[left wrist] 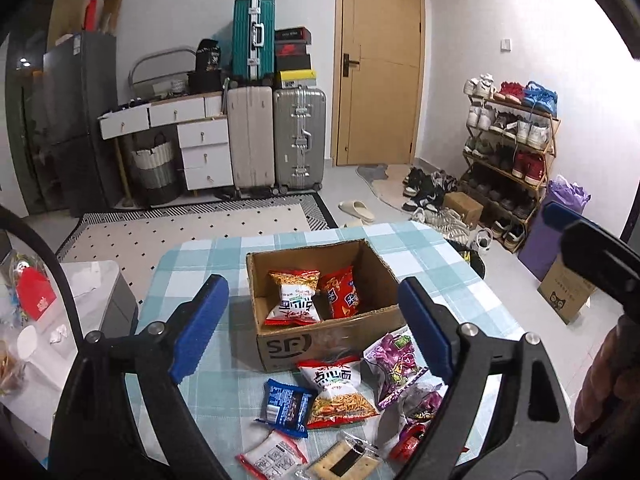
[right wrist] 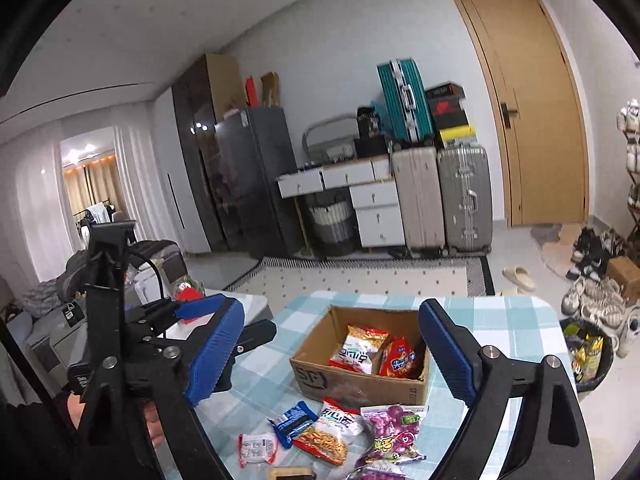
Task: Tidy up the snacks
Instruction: 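Move both tools back toward the remaining snacks on the table, then grasp the red Oreo pack with the right tool while the left tool grasps the white cracker pack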
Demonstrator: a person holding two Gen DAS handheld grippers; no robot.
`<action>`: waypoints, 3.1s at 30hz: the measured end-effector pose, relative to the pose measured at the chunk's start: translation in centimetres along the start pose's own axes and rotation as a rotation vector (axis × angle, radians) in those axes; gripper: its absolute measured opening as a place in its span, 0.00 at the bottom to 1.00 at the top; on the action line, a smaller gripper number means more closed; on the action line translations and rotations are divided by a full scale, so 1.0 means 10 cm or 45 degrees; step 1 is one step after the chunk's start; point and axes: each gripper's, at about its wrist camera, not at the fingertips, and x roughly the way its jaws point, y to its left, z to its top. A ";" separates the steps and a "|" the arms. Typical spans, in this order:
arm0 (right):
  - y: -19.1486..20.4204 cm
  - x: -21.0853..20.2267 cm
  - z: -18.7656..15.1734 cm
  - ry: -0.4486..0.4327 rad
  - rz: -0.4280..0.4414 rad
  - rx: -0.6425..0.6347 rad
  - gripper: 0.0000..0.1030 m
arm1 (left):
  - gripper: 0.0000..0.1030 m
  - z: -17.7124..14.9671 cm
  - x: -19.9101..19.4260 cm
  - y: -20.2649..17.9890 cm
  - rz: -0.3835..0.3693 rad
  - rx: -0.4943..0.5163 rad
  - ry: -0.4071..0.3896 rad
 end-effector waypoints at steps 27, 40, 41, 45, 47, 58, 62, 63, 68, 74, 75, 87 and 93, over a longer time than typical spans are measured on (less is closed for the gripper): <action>-0.08 -0.50 -1.05 0.049 -0.028 0.030 0.99 | 1.00 -1.19 -0.69 0.18 0.031 -0.109 -0.058; -0.26 -0.34 -1.63 0.175 -0.065 0.098 0.99 | 1.00 -1.80 -0.38 0.29 0.024 -0.141 0.070; -0.28 -0.32 -1.69 0.191 -0.065 0.110 0.99 | 1.00 -1.82 -0.37 0.29 0.015 -0.137 0.075; -0.36 -0.26 -1.83 0.233 -0.064 0.141 0.99 | 1.00 -1.89 -0.28 0.23 -0.007 -0.123 0.096; -0.39 -0.22 -1.90 0.258 -0.059 0.163 0.99 | 1.00 -1.94 -0.22 0.19 -0.010 -0.113 0.111; -0.58 0.05 -2.26 0.410 -0.034 0.271 0.99 | 1.00 -2.13 0.03 0.06 -0.038 -0.066 0.178; -0.67 0.14 -2.32 0.464 -0.014 0.322 0.99 | 1.00 -2.17 0.15 0.06 -0.055 -0.081 0.211; -0.69 0.16 -2.34 0.476 -0.008 0.329 0.99 | 1.00 -2.18 0.18 0.06 -0.060 -0.086 0.218; -0.70 0.25 -2.40 0.530 0.007 0.324 0.99 | 1.00 -2.23 0.33 0.03 -0.087 -0.092 0.254; -0.73 0.38 -2.42 0.582 -0.007 0.320 0.99 | 1.00 -2.27 0.46 -0.02 -0.095 -0.079 0.282; -0.73 0.39 -2.42 0.590 -0.009 0.321 0.99 | 1.00 -2.28 0.48 -0.02 -0.095 -0.080 0.286; -0.78 0.48 -2.45 0.619 0.030 0.359 0.90 | 1.00 -2.31 0.60 -0.03 -0.112 -0.087 0.319; -0.77 0.49 -2.46 0.631 0.034 0.355 0.68 | 1.00 -2.33 0.60 -0.03 -0.105 -0.088 0.329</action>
